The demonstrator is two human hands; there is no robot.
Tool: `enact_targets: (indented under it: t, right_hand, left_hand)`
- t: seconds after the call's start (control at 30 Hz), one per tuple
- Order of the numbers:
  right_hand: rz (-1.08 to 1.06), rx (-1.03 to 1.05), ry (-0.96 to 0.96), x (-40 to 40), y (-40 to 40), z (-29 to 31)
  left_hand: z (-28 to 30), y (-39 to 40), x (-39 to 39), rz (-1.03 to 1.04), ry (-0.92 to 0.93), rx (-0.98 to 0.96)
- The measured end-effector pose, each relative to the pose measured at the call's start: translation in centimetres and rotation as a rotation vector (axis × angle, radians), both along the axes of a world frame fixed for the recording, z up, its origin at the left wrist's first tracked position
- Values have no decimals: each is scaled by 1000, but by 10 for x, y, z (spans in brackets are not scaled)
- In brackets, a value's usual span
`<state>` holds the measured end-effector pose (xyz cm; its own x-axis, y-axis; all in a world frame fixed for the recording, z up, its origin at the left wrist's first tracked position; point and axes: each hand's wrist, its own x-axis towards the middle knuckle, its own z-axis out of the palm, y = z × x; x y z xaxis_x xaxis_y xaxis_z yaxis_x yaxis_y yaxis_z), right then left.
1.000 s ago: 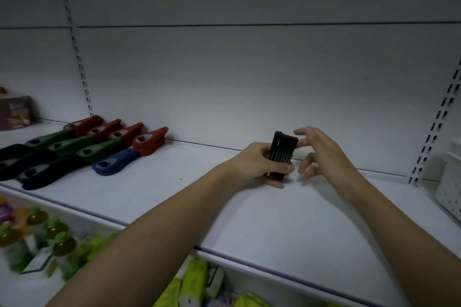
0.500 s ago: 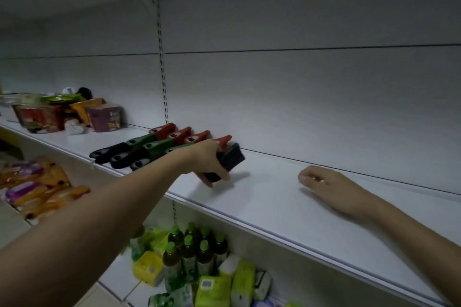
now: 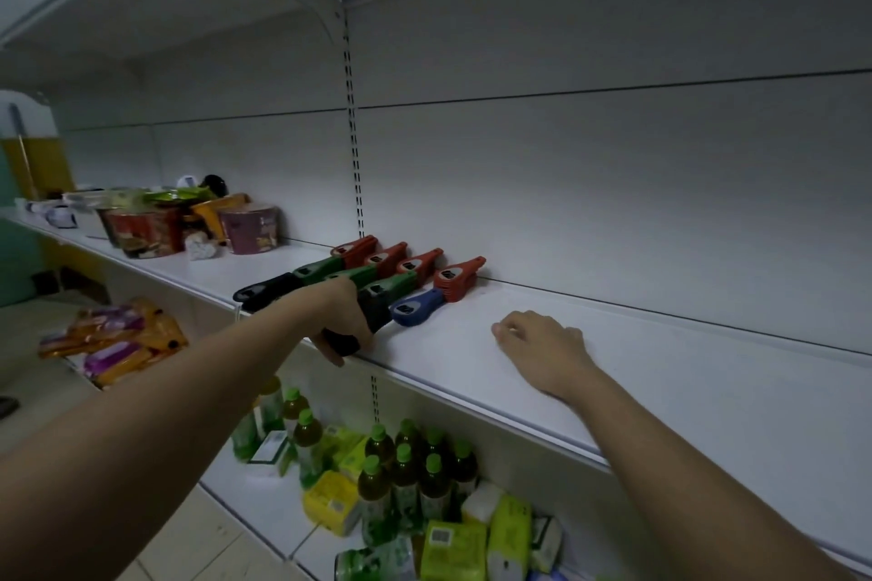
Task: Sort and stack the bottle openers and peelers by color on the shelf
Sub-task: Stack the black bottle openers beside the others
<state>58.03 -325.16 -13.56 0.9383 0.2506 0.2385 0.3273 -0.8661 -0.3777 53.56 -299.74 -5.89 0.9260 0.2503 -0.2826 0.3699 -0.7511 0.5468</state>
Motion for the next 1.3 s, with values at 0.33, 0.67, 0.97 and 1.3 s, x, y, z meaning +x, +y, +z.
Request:
enact_targets:
  t: [0.33, 0.67, 0.97, 1.3]
  right_hand:
    - [10, 192, -20, 3, -7, -2]
    - [-5, 293, 17, 3, -7, -1]
    - [-13, 476, -13, 4, -7, -5]
    - [-134, 217, -258, -47, -101, 62]
  left_hand:
    - [-7, -16, 19, 9, 22, 44]
    - [-7, -21, 17, 36, -11, 67]
    - [27, -48, 7, -162, -310, 603]
    - [41, -178, -12, -393, -457, 224]
